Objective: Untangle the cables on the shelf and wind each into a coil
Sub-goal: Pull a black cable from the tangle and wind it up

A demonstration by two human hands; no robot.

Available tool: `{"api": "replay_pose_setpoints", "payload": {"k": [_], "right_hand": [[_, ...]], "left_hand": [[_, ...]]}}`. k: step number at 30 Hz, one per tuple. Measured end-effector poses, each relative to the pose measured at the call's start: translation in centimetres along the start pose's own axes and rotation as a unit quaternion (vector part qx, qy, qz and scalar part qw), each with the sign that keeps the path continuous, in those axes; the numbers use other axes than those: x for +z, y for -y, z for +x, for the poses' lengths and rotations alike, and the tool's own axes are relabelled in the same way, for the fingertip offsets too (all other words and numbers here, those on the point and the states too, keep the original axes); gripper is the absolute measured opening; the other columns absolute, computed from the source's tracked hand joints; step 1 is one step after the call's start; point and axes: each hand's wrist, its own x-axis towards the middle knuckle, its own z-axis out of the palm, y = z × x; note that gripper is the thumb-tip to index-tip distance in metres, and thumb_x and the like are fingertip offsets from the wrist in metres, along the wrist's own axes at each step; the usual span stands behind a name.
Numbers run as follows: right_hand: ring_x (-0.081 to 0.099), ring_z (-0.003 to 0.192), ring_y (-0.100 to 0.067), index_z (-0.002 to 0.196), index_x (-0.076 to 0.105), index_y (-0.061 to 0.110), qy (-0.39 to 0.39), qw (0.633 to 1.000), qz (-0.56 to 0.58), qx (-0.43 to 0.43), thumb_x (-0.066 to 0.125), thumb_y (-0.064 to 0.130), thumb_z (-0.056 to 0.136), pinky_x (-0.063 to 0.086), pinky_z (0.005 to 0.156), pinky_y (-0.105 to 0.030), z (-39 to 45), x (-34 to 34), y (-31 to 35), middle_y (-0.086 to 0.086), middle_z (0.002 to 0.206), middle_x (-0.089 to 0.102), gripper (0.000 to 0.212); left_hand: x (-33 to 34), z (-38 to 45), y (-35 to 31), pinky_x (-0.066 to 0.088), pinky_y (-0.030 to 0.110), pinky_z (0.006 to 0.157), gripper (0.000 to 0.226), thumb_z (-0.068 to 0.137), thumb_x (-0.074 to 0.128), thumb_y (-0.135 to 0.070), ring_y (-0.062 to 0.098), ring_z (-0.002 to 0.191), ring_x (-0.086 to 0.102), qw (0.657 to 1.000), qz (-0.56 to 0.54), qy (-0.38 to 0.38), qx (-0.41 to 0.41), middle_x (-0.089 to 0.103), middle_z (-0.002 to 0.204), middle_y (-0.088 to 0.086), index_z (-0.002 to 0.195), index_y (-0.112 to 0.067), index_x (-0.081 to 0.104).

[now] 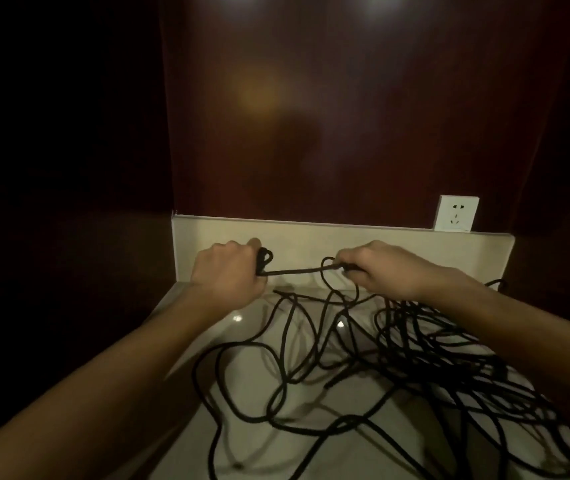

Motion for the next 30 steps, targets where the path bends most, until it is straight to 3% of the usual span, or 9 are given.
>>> {"api": "replay_pose_setpoints", "payload": {"k": [4, 8, 11, 16, 18, 20, 23, 27, 30], "right_hand": [[0.064, 0.105, -0.024, 0.125, 0.046, 0.024, -0.067, 0.979, -0.189, -0.045, 0.046, 0.025, 0.101, 0.042, 0.087, -0.036, 2.9, -0.4, -3.6, 0.004, 0.119, 0.066, 0.024], [0.067, 0.097, -0.028, 0.124, 0.044, 0.024, -0.043, 0.959, -0.268, 0.085, 0.041, 0.034, 0.103, 0.047, 0.082, -0.036, 1.2, -1.4, -9.2, -0.002, 0.106, 0.071, 0.024], [0.066, 0.087, -0.026, 0.118, 0.044, 0.026, -0.034, 0.964, -0.247, 0.093, 0.036, 0.034, 0.105, 0.047, 0.081, -0.036, 1.1, 0.7, -9.5, -0.001, 0.101, 0.072, 0.017], [0.058, 0.117, -0.024, 0.134, 0.044, 0.023, -0.033, 0.98, -0.195, 0.026, 0.05, 0.042, 0.099, 0.043, 0.096, -0.036, 3.8, 2.4, -3.1, 0.0, 0.129, 0.062, 0.041], [0.057, 0.119, -0.024, 0.14, 0.042, 0.022, -0.064, 0.994, -0.085, 0.018, 0.053, 0.044, 0.097, 0.042, 0.094, -0.035, 4.1, 3.0, 1.8, -0.001, 0.132, 0.059, 0.05], [0.06, 0.109, -0.025, 0.132, 0.05, 0.018, -0.126, 0.987, 0.078, 0.06, 0.054, 0.039, 0.098, 0.044, 0.085, -0.035, 4.4, 3.7, 6.3, -0.003, 0.118, 0.065, 0.041], [0.062, 0.094, -0.025, 0.115, 0.058, 0.013, -0.239, 0.937, 0.217, 0.132, 0.051, 0.033, 0.1, 0.042, 0.073, -0.033, 4.7, 4.8, 10.0, -0.004, 0.103, 0.067, 0.026], [0.054, 0.053, -0.019, 0.092, 0.055, 0.012, -0.395, 0.908, 0.12, 0.067, 0.04, 0.037, 0.102, 0.036, 0.048, -0.03, 3.5, 6.7, 12.6, 0.001, 0.071, 0.058, 0.03], [0.044, 0.041, -0.01, 0.092, 0.059, 0.01, -0.422, 0.897, 0.131, 0.008, 0.044, 0.034, 0.102, 0.036, 0.038, -0.026, 2.5, 6.5, 12.6, 0.01, 0.058, 0.049, 0.03]], "left_hand": [[-0.6, 0.6, 0.6, 0.044, 0.035, 0.073, 0.041, 0.092, 0.056, -0.044, 0.031, 0.099, 0.064, 0.999, -0.015, 0.02, -0.034, 0.067, 0.109, 0.008, 0.125, -0.02, 0.051], [-1.2, -0.6, 6.8, 0.053, 0.039, 0.084, 0.044, 0.089, 0.058, -0.045, 0.035, 0.103, 0.065, 0.985, -0.018, 0.047, -0.167, 0.066, 0.112, 0.011, 0.128, -0.025, 0.052], [-0.6, -1.5, 7.2, 0.053, 0.039, 0.083, 0.037, 0.09, 0.059, -0.044, 0.033, 0.097, 0.064, 0.981, -0.076, 0.07, -0.167, 0.065, 0.106, 0.008, 0.121, -0.025, 0.053], [0.5, -1.9, 5.8, 0.041, 0.033, 0.074, 0.02, 0.093, 0.058, -0.041, 0.023, 0.082, 0.055, 0.964, -0.179, 0.091, -0.176, 0.055, 0.083, -0.003, 0.103, -0.023, 0.056], [0.9, -2.0, 5.5, 0.04, 0.033, 0.072, 0.018, 0.093, 0.058, -0.039, 0.025, 0.081, 0.056, 0.956, -0.204, 0.098, -0.186, 0.055, 0.079, -0.002, 0.096, -0.022, 0.058], [1.1, -2.2, 4.9, 0.039, 0.033, 0.068, 0.018, 0.093, 0.058, -0.038, 0.023, 0.077, 0.056, 0.948, -0.238, 0.097, -0.186, 0.058, 0.079, 0.001, 0.085, -0.023, 0.055], [1.3, -2.6, 4.3, 0.036, 0.031, 0.063, 0.023, 0.094, 0.058, -0.038, 0.017, 0.07, 0.053, 0.938, -0.273, 0.078, -0.196, 0.058, 0.076, 0.001, 0.078, -0.024, 0.05], [1.5, -3.4, 3.9, 0.045, 0.035, 0.07, 0.02, 0.093, 0.058, -0.041, 0.027, 0.082, 0.061, 0.956, -0.205, 0.026, -0.206, 0.062, 0.086, 0.001, 0.099, -0.023, 0.054], [2.1, -4.8, 3.4, 0.051, 0.039, 0.077, 0.037, 0.093, 0.06, -0.044, 0.033, 0.098, 0.066, 0.976, -0.108, 0.008, -0.188, 0.068, 0.105, 0.007, 0.12, -0.022, 0.051]]}}
